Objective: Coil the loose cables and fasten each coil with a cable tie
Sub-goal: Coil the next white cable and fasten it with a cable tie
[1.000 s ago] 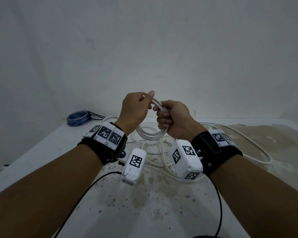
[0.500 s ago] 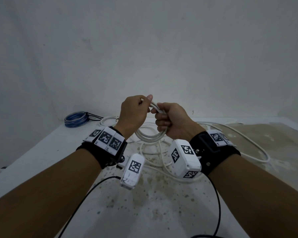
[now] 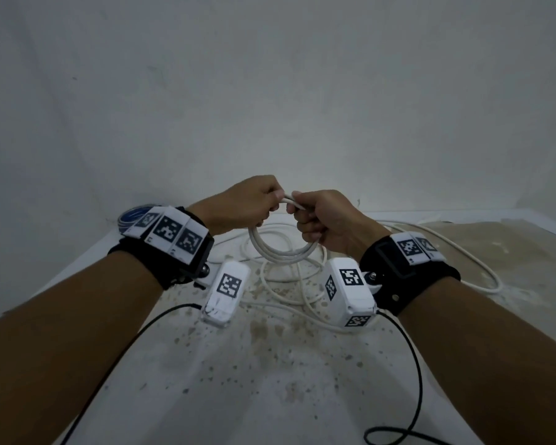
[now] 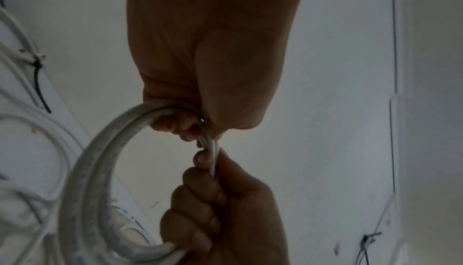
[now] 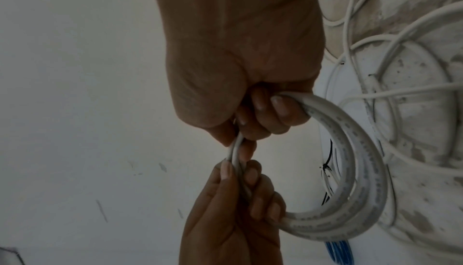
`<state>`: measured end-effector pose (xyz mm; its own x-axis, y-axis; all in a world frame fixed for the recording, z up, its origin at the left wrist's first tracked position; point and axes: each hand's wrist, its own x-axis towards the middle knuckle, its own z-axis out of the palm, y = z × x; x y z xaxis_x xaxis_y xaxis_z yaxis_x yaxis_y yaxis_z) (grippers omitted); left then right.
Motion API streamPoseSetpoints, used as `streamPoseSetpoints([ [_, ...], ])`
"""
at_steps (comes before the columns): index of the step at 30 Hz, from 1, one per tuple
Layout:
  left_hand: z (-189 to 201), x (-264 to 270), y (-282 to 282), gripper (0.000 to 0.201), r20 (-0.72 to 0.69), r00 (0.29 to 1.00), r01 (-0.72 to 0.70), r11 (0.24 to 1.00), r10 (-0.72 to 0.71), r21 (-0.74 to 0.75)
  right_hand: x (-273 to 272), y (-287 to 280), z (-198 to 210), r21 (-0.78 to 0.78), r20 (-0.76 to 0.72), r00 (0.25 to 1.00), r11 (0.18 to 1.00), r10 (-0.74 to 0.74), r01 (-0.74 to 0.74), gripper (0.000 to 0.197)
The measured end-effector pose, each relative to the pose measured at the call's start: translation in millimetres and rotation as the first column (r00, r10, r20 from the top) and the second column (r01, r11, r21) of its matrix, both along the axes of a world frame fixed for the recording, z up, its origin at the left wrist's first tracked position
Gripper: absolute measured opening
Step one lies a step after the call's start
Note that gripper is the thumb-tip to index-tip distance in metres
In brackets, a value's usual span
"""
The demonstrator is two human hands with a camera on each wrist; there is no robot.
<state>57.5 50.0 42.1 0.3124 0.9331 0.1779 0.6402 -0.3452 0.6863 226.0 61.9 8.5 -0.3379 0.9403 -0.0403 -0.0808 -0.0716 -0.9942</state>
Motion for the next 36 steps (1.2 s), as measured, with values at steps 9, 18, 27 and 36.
streamPoseSetpoints([
  [9,-20,13,2,0.016,-0.063,0.997,-0.028,0.954,0.049,0.299,6,-7,-7,0.005,-0.012,0.998,0.998,-0.067,0.067,0.040],
  [18,-26,20,-1,0.020,0.081,0.994,-0.092,0.956,0.072,0.279,11,-5,-17,-0.025,-0.075,0.993,0.995,-0.093,0.092,0.041],
  [27,-23,28,-6,0.015,0.400,0.913,-0.041,0.995,0.076,-0.094,22,-12,-10,0.097,0.103,0.988,0.990,-0.115,0.105,0.039],
  [36,-16,46,-7,0.020,0.189,0.980,-0.060,0.998,0.058,0.005,40,-17,-16,0.044,0.061,0.990,0.991,-0.127,0.125,0.038],
])
